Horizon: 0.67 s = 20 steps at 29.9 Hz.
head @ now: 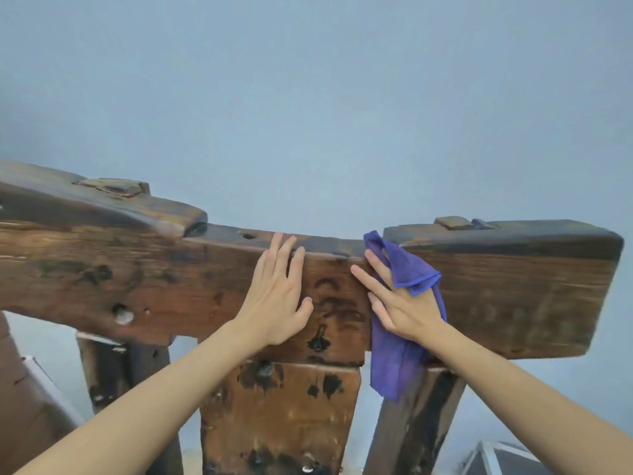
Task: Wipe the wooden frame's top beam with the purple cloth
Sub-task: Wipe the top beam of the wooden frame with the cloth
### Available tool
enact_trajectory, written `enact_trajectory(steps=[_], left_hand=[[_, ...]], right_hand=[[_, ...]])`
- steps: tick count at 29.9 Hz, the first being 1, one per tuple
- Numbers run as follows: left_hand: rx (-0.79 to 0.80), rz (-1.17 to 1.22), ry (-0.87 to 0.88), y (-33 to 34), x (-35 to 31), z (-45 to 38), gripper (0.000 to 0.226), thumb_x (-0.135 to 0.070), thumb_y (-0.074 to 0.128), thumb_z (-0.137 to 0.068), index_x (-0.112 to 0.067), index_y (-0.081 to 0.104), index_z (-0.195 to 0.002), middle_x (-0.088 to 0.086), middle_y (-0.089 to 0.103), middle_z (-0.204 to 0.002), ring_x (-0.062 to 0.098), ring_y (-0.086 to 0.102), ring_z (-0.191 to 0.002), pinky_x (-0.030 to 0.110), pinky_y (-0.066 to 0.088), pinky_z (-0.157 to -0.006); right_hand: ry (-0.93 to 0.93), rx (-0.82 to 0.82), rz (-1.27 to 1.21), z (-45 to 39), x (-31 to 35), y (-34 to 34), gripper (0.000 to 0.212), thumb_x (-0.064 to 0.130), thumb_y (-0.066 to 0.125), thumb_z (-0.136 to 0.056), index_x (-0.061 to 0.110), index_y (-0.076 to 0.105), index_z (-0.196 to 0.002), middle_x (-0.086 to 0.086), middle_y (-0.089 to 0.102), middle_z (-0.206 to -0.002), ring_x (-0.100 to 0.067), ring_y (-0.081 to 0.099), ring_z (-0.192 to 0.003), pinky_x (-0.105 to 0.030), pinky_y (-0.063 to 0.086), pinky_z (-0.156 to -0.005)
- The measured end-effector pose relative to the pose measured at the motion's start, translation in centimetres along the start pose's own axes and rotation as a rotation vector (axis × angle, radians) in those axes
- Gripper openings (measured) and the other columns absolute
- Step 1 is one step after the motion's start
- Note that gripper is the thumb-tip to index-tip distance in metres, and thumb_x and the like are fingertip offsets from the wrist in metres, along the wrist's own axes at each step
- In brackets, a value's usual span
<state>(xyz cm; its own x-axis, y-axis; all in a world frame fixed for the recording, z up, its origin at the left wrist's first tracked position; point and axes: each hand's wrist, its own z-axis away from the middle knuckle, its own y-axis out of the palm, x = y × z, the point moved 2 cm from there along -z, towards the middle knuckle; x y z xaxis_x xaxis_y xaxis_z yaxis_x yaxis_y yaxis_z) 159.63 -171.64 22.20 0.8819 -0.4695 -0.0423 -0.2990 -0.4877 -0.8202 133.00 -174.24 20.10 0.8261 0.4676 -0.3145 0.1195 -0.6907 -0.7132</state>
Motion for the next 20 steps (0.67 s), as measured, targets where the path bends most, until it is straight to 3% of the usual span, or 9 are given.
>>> enact_trajectory(steps=[2, 4, 6, 9, 12, 16, 19, 20], left_hand=[[0.035, 0.033, 0.033, 0.5, -2.5, -0.4, 0.078, -0.042, 0.045, -0.092, -0.003, 0.022, -0.156, 0.019, 0.008, -0.167, 0.034, -0.014, -0.155, 0.049, 0.006, -0.127], [0.081, 0.057, 0.065, 0.8, -4.4, -0.6, 0.075, -0.043, 0.043, -0.094, -0.006, 0.022, -0.156, 0.016, 0.002, -0.168, 0.032, -0.02, -0.154, 0.045, 0.002, -0.127], [0.122, 0.083, 0.092, 0.9, -5.8, -0.7, 0.072, -0.043, 0.043, -0.096, -0.008, 0.025, -0.155, 0.012, -0.001, -0.169, 0.028, -0.024, -0.153, 0.042, 0.0, -0.126], [0.174, 0.136, 0.133, 0.9, -7.8, -1.0, 0.068, -0.044, 0.041, -0.098, -0.009, 0.026, -0.155, 0.008, -0.002, -0.169, 0.025, -0.025, -0.153, 0.042, 0.003, -0.127], [0.213, 0.204, 0.17, 1.1, -9.7, -2.1, 0.068, -0.043, 0.041, -0.099, -0.01, 0.023, -0.156, 0.004, -0.001, -0.169, 0.021, -0.026, -0.153, 0.043, 0.007, -0.127], [0.306, 0.484, 0.13, 1.3, -13.9, -3.6, 0.068, -0.038, 0.047, -0.1, -0.015, 0.017, -0.157, 0.0, 0.003, -0.169, 0.017, -0.019, -0.154, 0.039, 0.003, -0.125], [0.449, 0.809, 0.009, 1.4, -16.9, -4.1, 0.072, -0.042, 0.053, -0.097, -0.025, 0.017, -0.157, -0.002, 0.018, -0.165, 0.017, 0.008, -0.154, 0.038, 0.018, -0.122], [0.469, 0.924, -0.041, 1.6, -17.5, -4.3, 0.074, -0.045, 0.055, -0.096, -0.028, 0.017, -0.158, -0.003, 0.023, -0.164, 0.016, 0.017, -0.151, 0.036, 0.023, -0.119]], right_hand=[[0.028, 0.035, -0.007, 2.0, -2.7, -1.5, 0.06, 0.023, 0.042, -0.1, 0.028, 0.03, -0.159, 0.005, 0.016, -0.169, -0.018, 0.04, -0.146, -0.025, 0.05, -0.076], [0.058, 0.042, -0.007, 3.4, -4.9, -2.8, 0.062, 0.019, 0.039, -0.097, 0.024, 0.031, -0.159, 0.006, 0.012, -0.169, -0.018, 0.038, -0.146, -0.025, 0.047, -0.073], [0.116, 0.014, -0.062, 4.7, -7.0, -4.1, 0.068, 0.011, 0.04, -0.095, 0.025, 0.027, -0.16, 0.008, 0.007, -0.171, -0.014, 0.022, -0.154, -0.023, 0.046, -0.087], [0.222, -0.054, -0.225, 5.8, -9.2, -6.9, 0.077, -0.007, 0.038, -0.09, 0.024, 0.025, -0.16, 0.008, 0.012, -0.17, -0.013, 0.012, -0.157, -0.019, 0.023, -0.12], [0.373, -0.164, -0.333, 5.6, -9.7, -10.1, 0.078, -0.018, 0.036, -0.093, 0.02, 0.022, -0.16, 0.008, 0.017, -0.169, -0.012, 0.013, -0.156, -0.027, 0.01, -0.126], [0.664, -0.446, -0.557, 5.2, -8.3, -13.9, 0.074, -0.012, 0.034, -0.098, 0.026, 0.02, -0.161, 0.014, 0.025, -0.164, 0.004, 0.027, -0.148, -0.011, 0.019, -0.119], [0.955, -0.671, -0.906, 4.6, -7.2, -16.0, 0.067, -0.007, 0.029, -0.102, 0.031, 0.029, -0.157, 0.019, 0.038, -0.158, 0.003, 0.038, -0.142, -0.022, 0.033, -0.118], [1.039, -0.72, -1.057, 4.4, -6.8, -16.3, 0.064, -0.005, 0.03, -0.102, 0.032, 0.035, -0.154, 0.015, 0.047, -0.153, -0.002, 0.048, -0.135, -0.025, 0.043, -0.109]])
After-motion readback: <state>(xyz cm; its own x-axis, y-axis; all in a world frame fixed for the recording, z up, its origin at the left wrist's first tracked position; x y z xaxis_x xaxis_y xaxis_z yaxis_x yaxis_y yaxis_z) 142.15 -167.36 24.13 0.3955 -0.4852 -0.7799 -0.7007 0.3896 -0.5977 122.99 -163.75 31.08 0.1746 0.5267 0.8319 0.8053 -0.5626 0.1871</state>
